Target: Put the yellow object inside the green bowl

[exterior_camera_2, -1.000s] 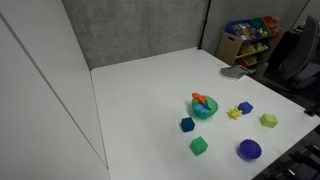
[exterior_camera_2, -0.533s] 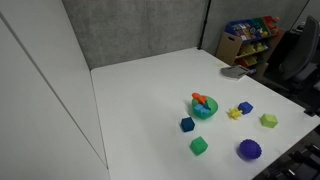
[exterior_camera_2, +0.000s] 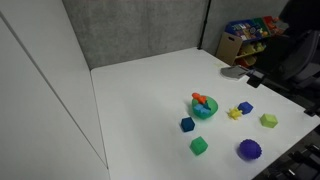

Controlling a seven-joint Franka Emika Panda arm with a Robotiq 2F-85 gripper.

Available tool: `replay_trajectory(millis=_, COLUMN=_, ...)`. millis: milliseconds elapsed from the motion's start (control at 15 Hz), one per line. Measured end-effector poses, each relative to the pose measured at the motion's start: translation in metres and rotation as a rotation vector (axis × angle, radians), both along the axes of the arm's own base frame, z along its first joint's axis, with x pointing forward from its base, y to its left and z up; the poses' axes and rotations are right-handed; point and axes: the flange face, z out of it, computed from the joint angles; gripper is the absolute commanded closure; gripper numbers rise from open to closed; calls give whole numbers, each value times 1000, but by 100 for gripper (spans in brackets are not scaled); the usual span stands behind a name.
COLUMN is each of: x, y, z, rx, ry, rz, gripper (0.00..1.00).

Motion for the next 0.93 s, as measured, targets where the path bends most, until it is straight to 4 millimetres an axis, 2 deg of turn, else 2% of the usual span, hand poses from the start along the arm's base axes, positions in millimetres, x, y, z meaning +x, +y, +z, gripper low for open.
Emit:
replay_trajectory(millis=533, x=81, y=-9, z=-57, rx=-103, ry=39, rz=-57, gripper=0)
replay_trajectory(millis=933, x=130, y=-34, z=-101, rx=-128, ry=67, rz=-86, gripper=0)
